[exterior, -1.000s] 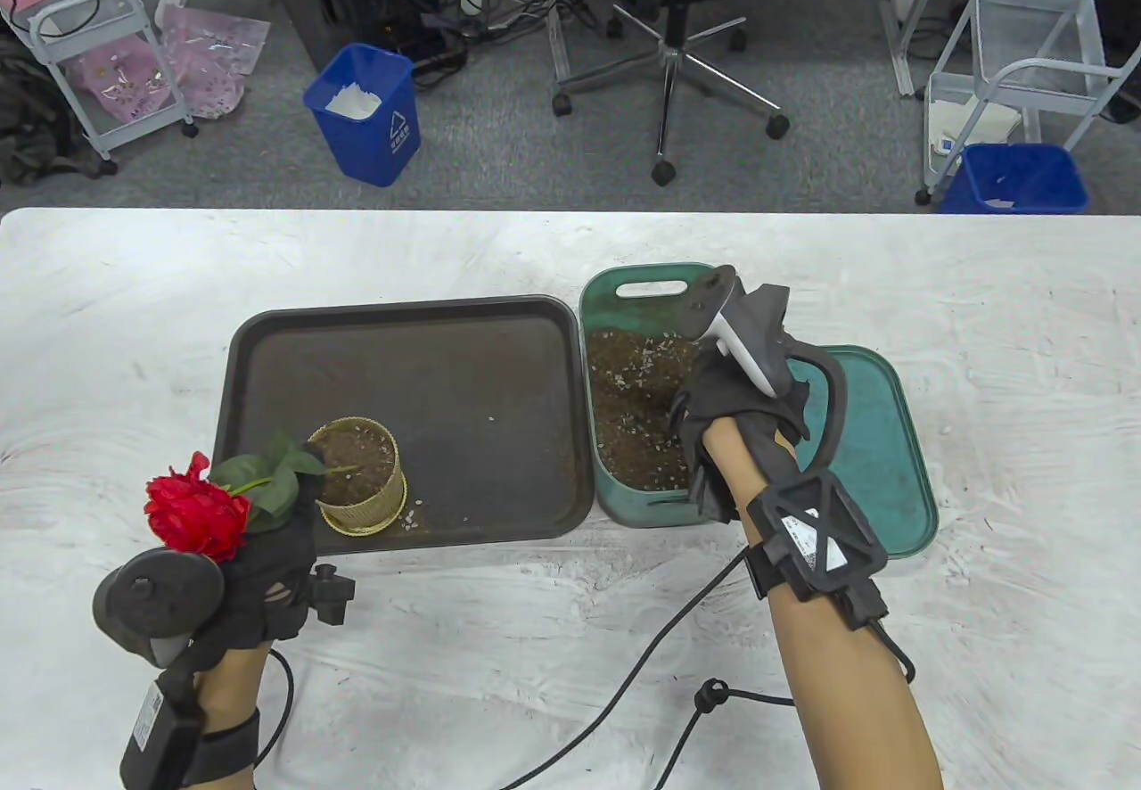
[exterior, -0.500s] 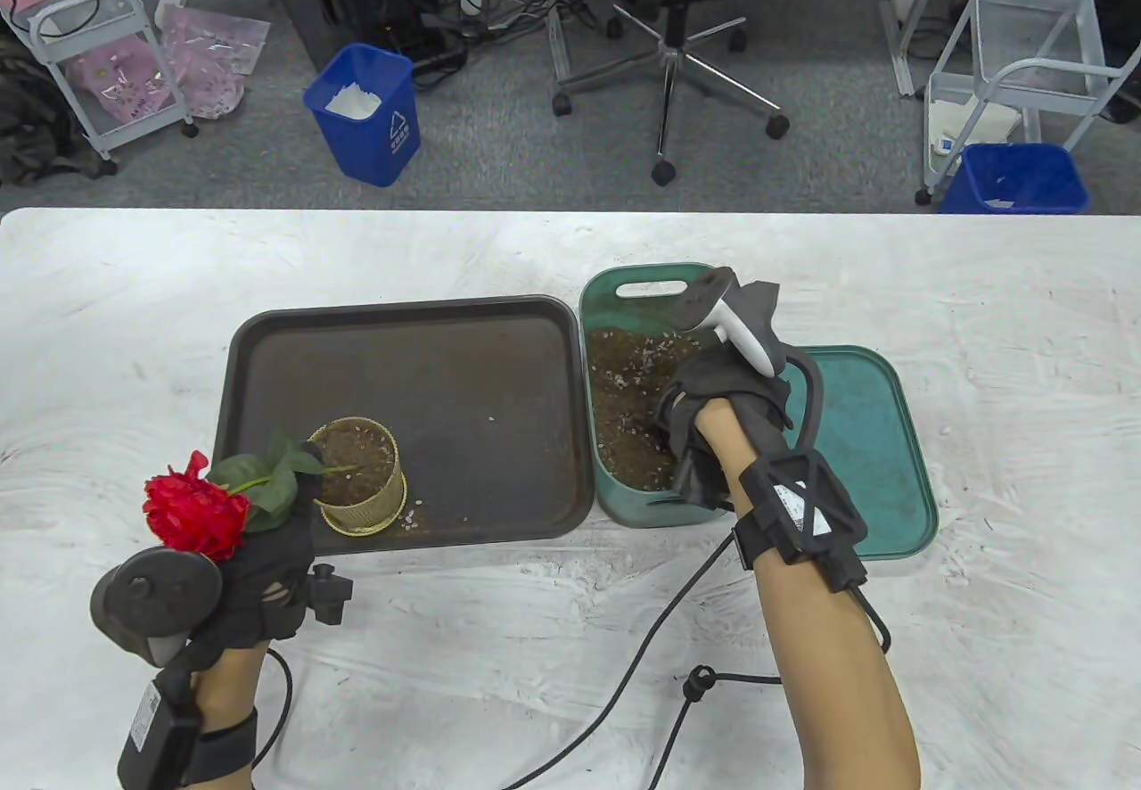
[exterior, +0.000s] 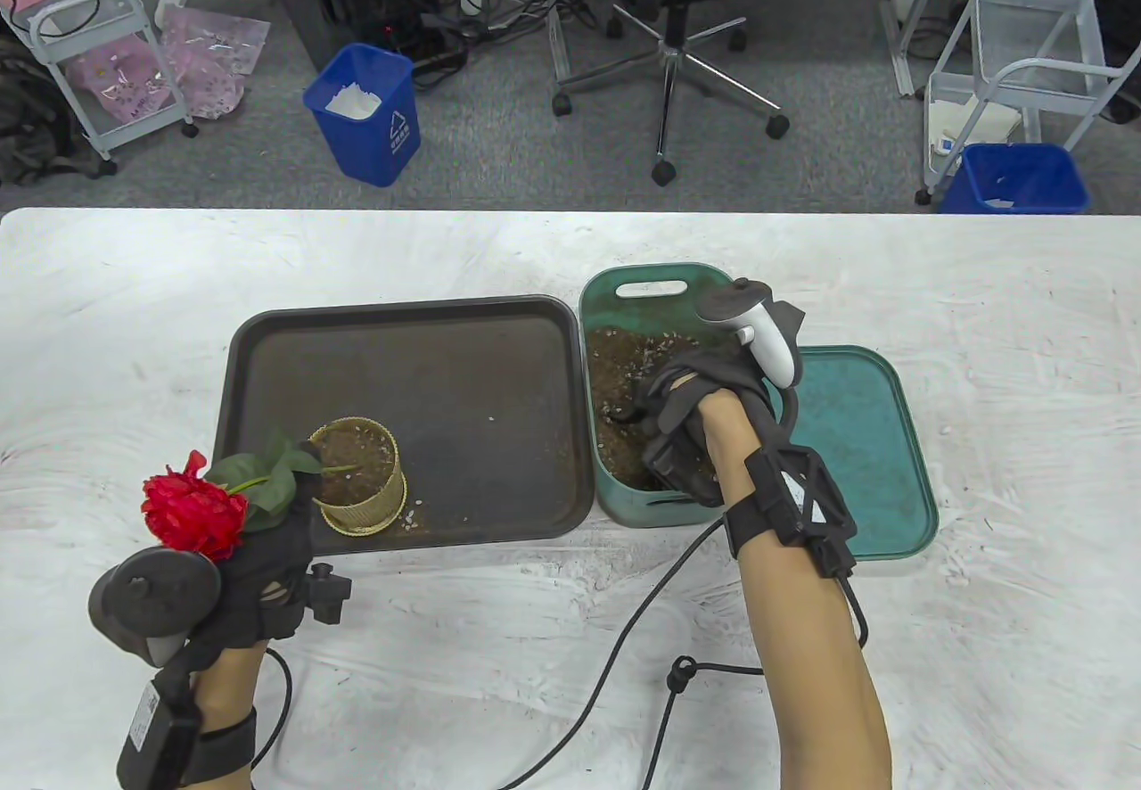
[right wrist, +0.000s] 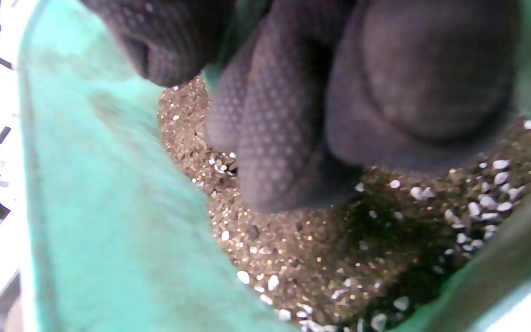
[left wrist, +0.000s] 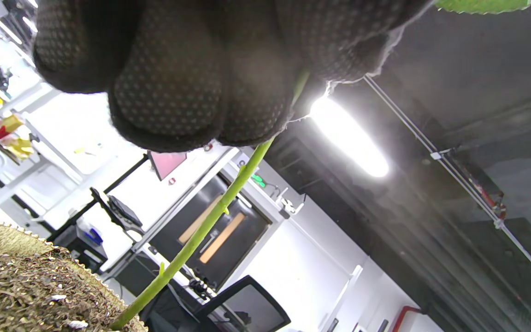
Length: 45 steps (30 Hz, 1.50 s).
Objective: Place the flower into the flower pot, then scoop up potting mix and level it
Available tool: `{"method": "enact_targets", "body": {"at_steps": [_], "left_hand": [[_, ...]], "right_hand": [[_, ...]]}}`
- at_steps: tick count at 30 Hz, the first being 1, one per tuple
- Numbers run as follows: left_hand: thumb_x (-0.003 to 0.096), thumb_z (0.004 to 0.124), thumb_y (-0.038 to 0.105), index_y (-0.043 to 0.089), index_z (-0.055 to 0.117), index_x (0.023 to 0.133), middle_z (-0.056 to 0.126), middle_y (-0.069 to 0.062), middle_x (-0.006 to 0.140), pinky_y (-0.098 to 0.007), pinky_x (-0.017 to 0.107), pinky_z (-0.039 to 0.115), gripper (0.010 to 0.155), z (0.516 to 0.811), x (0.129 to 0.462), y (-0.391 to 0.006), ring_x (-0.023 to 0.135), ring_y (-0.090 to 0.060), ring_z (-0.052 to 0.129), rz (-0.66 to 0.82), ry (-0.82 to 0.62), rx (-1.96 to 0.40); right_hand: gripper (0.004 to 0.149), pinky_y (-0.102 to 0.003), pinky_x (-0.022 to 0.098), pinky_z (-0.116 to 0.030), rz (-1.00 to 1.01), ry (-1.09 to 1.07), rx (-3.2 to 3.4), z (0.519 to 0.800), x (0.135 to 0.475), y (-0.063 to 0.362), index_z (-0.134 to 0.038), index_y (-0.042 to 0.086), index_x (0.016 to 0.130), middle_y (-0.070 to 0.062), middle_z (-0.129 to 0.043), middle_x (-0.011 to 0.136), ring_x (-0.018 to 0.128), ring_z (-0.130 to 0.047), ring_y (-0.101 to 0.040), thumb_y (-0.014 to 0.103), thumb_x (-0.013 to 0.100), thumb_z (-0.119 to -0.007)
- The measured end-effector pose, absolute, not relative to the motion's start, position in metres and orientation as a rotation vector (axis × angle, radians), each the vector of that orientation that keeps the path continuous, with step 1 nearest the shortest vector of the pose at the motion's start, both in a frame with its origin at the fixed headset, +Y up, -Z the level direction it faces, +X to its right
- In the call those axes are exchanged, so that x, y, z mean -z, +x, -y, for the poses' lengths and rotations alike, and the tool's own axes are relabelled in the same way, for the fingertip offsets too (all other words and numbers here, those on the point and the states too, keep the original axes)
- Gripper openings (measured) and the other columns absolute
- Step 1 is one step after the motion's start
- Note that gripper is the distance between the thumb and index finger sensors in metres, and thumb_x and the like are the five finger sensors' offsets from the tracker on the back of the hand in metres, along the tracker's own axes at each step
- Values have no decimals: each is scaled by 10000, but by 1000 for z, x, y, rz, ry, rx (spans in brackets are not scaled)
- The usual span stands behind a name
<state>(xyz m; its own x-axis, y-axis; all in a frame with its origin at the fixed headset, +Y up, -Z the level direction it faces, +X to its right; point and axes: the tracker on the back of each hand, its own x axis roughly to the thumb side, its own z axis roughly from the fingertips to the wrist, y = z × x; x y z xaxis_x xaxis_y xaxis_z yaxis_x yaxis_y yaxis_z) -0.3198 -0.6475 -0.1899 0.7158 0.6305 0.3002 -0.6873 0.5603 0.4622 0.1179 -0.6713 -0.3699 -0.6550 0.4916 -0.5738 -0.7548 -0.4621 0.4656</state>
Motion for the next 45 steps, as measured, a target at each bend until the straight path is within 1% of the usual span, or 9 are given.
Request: {"method": "enact_targets", "body": {"at_steps": [7, 17, 22, 26, 30, 32, 35, 40, 45], "left_hand": [[369, 762, 391, 251, 894, 763, 988, 6, 656, -441, 441, 871, 439, 647, 190, -319, 440, -270, 1054, 116, 590, -763], [369, 762, 391, 254, 893, 764, 988, 6, 657, -441, 441, 872, 438, 649, 190, -316, 441, -268, 1054, 134, 584, -762], [369, 761, 391, 253, 892, 764, 987, 4, 657, -441, 443, 871, 439, 649, 190, -316, 440, -269, 1054, 131, 583, -772], [369, 762, 391, 254, 892, 764, 988, 5, 657, -441, 441, 871, 438, 649, 190, -316, 440, -268, 1054, 128, 583, -774], [369, 761, 391, 254, 892, 764, 988, 5, 657, -440, 443, 871, 438, 649, 190, -317, 440, -269, 1054, 121, 583, -783], [369, 761, 391, 253, 893, 763, 988, 8, 656, -440, 443, 872, 438, 649, 190, -318, 441, -268, 1054, 119, 584, -783], [369, 762, 391, 254, 892, 764, 987, 6, 657, -440, 442, 871, 439, 649, 190, -318, 439, -268, 1055, 119, 584, -783], [369, 761, 391, 254, 893, 764, 988, 6, 657, -441, 442, 871, 439, 648, 190, -319, 440, -269, 1054, 116, 585, -785], [369, 760, 391, 253, 891, 765, 987, 4, 656, -442, 441, 871, 440, 648, 190, -319, 440, -269, 1054, 117, 586, -782]], "right_hand": [[563, -398, 146, -967, -896, -445, -2041, 669, 362, 123, -674, -25, 861, -126, -980, 584, 285, -1093, -279, 300, 404, -731], [545, -395, 130, -985, -742, -445, -1752, 671, 329, 148, -687, -13, 851, -137, -983, 583, 281, -1103, -290, 291, 399, -723], [545, -396, 128, -986, -653, -416, -1671, 665, 317, 151, -688, -13, 849, -139, -984, 578, 278, -1105, -291, 292, 398, -724], [543, -393, 126, -986, -585, -367, -1648, 654, 307, 148, -690, -10, 847, -136, -985, 577, 276, -1105, -287, 296, 400, -725], [543, -394, 119, -986, -578, -273, -1662, 637, 295, 130, -696, -13, 845, -141, -990, 571, 269, -1106, -289, 299, 403, -731], [542, -391, 115, -987, -589, -206, -1677, 628, 289, 112, -699, -16, 844, -143, -992, 567, 262, -1108, -285, 303, 407, -733], [541, -391, 110, -987, -613, -145, -1679, 625, 284, 92, -702, -19, 842, -145, -995, 562, 256, -1109, -287, 304, 409, -736], [543, -388, 103, -989, -697, -47, -1679, 628, 277, 45, -702, -23, 842, -148, -998, 557, 251, -1111, -285, 307, 413, -738], [543, -390, 103, -989, -790, 6, -1696, 645, 276, -3, -702, -25, 841, -150, -998, 556, 249, -1111, -287, 307, 414, -737]]}}
